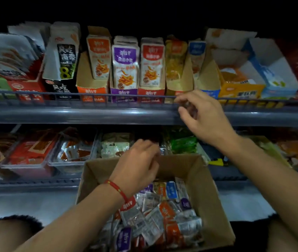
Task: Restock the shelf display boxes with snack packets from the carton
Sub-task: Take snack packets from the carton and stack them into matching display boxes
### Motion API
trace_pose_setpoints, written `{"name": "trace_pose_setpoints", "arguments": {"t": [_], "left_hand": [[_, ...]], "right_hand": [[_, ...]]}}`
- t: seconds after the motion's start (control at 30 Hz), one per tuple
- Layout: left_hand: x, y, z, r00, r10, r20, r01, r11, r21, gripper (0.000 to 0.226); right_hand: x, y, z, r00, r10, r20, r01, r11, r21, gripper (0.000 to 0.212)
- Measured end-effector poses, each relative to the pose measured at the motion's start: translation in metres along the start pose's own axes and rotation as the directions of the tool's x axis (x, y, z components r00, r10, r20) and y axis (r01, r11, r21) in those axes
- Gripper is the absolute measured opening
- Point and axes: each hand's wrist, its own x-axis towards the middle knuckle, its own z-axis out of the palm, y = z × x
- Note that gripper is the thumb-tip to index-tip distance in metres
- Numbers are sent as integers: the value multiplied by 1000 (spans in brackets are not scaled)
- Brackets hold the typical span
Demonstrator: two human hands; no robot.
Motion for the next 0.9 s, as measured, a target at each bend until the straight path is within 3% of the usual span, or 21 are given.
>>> {"name": "trace_pose_setpoints", "arguments": {"t": [0.07, 0.17, 0.23, 0.4, 0.53, 0.63, 0.7, 0.77, 0.8, 0.83, 0.9], "left_hand": [[-9, -3, 29, 961, -82, 264, 94, 995, -32, 25], [-23, -11, 65, 803, -161, 574, 165, 985, 45, 27], [-33, -14, 84, 735, -170, 657, 173, 983, 60, 29], [-56, -17, 116, 609, -157, 777, 200, 979, 41, 61], [-55, -11, 128, 726, -127, 676, 172, 985, 0, 53], [-51, -11, 129, 740, -159, 654, 212, 977, -3, 45], [-40, -10, 118, 779, -144, 610, 130, 989, 68, 33], [-35, -9, 100, 803, -244, 543, 341, 936, -83, 31], [-30, -11, 89, 818, -281, 503, 393, 911, -130, 32], [-26, -11, 76, 849, -249, 466, 349, 926, -142, 34], [-15, 0, 51, 866, -360, 347, 457, 852, -255, 28]], "right_hand": [[-31, 14, 5, 994, 99, 36, -101, 992, 73, 19], [-60, 26, 13, 956, 157, 248, -184, 979, 87, 19], [-68, 29, 14, 927, 118, 355, -151, 986, 65, 20], [-73, 31, 11, 908, 90, 409, -138, 986, 89, 21], [-76, 34, 9, 895, 86, 437, -157, 979, 130, 21], [-77, 35, 8, 886, 90, 454, -171, 975, 140, 21], [-76, 35, 6, 877, 98, 470, -183, 973, 140, 21], [-75, 34, 5, 852, 100, 515, -196, 971, 136, 20], [-74, 33, 5, 825, 113, 554, -220, 967, 131, 20], [-75, 30, 5, 787, 135, 602, -258, 958, 124, 19], [-77, 22, 7, 685, 190, 704, -378, 918, 119, 22]]}}
